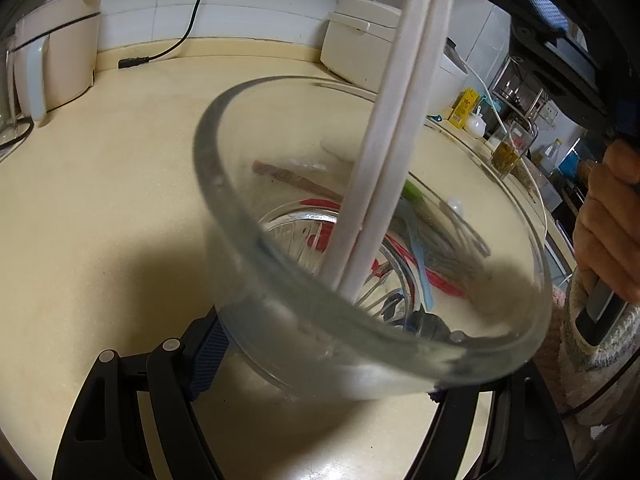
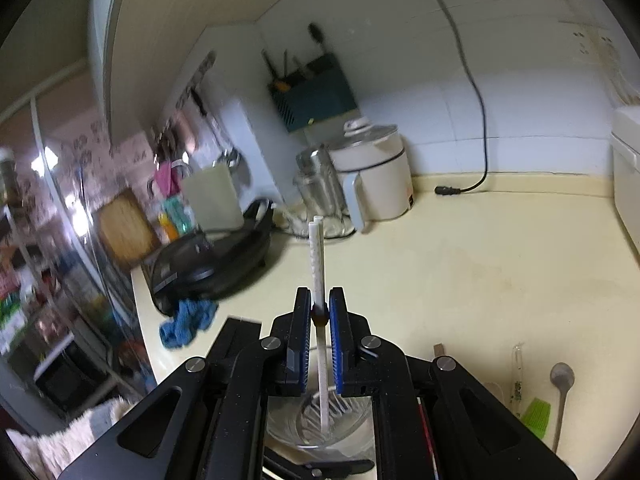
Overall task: Organize utensils
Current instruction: 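Lower the chopsticks into the glass and open the right gripper while the left gripper holds the glass, then withdraw the right gripper back over the utensil pile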
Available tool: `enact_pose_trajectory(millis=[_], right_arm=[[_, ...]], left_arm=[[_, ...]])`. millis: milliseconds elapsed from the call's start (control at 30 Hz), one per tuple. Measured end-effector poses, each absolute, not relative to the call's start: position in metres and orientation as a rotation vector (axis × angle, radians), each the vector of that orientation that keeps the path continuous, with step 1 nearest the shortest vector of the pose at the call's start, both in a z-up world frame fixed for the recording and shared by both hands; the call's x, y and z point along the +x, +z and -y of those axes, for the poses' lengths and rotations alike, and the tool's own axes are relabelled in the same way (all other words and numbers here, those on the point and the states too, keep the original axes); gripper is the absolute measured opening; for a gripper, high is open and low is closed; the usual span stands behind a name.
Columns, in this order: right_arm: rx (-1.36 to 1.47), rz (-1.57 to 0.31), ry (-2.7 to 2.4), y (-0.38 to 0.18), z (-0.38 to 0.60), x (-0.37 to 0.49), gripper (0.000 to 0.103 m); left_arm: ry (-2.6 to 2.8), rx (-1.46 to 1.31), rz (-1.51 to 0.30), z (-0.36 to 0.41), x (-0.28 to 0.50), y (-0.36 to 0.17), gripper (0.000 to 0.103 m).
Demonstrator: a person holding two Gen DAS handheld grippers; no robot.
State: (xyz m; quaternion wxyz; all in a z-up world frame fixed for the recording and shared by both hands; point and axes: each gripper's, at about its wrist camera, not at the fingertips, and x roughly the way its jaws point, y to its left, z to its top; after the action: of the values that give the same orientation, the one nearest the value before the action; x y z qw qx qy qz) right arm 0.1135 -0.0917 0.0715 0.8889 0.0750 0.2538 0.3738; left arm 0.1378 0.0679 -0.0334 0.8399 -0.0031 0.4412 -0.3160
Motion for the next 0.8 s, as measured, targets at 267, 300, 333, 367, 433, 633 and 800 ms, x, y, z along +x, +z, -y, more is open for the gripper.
enact_pose_trajectory(millis=[267, 300, 333, 367, 433, 633, 800], right_arm=[[0.137, -0.537, 0.807, 0.064, 0.076, 0.11, 0.021], [0.15, -0.541, 0.817, 0.063, 0.075, 0.111, 0.022], [0.163, -0.547, 0.825, 0.061, 0.075, 0.113, 0.022], [0.176, -0.554, 0.829, 0.06, 0.075, 0.115, 0.023], [0.195, -0.561, 0.822, 0.057, 0.077, 0.118, 0.023], [0.242, -0.538, 0.8, 0.063, 0.094, 0.119, 0.023], [0.262, -0.495, 0.771, 0.076, 0.114, 0.115, 0.023]], left_arm=[[-0.667, -0.003, -0.932, -0.069, 0.138, -0.034, 0.08], [-0.667, -0.004, -0.932, -0.068, 0.138, -0.034, 0.08], [-0.667, -0.004, -0.933, -0.069, 0.138, -0.034, 0.08], [-0.667, -0.003, -0.933, -0.068, 0.138, -0.034, 0.08], [-0.667, -0.003, -0.932, -0.069, 0.138, -0.034, 0.08], [-0.666, -0.003, -0.932, -0.069, 0.138, -0.034, 0.08], [-0.664, 0.002, -0.932, -0.068, 0.137, -0.034, 0.08]])
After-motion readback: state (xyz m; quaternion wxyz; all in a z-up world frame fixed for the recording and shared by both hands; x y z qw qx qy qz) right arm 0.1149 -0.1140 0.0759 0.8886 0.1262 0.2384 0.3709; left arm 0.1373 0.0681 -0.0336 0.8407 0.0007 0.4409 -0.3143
